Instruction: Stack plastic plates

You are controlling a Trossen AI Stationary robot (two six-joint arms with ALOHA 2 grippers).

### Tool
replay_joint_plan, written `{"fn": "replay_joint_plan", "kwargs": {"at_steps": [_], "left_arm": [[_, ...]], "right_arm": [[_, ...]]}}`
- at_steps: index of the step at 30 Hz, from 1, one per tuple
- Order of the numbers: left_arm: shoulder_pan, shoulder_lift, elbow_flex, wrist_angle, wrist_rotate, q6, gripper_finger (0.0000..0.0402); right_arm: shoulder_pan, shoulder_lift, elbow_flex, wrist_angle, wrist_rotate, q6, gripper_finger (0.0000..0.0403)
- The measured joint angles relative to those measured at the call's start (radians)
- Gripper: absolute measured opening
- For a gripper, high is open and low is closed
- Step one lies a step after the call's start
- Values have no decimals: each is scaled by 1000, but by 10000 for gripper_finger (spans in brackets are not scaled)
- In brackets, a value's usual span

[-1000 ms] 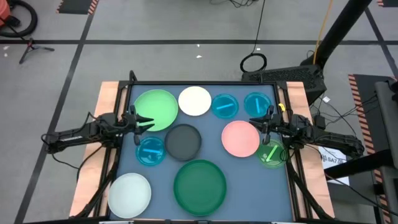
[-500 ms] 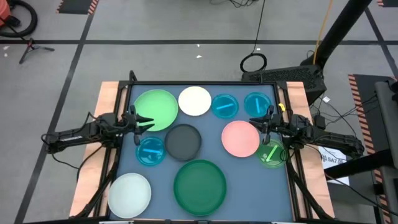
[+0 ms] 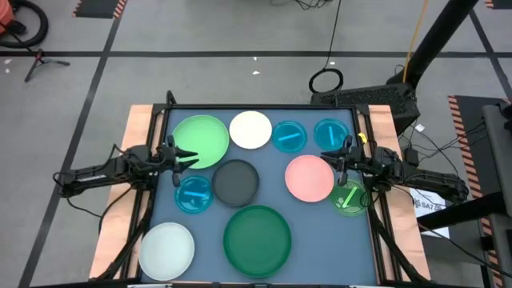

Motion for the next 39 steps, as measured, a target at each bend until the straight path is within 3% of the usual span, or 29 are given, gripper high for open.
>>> {"fn": "replay_joint_plan", "kwargs": {"at_steps": [7,14,21,32,39], "left_arm": [[0,0,0,0,0,171,115],[0,0,0,11,0,180,115],[0,0,0,125,0,-39,115],[0,0,0,305,0,-326,115],[0,0,0,312,-10,-357,115]], "right_arm": [[0,0,0,0,0,0,50],[0,0,-2,32,-1,41,50],[0,-1,-1,139,4,365,50],[0,0,-1,176,46,418,50],[0,82,0,391,52,410,50]]}}
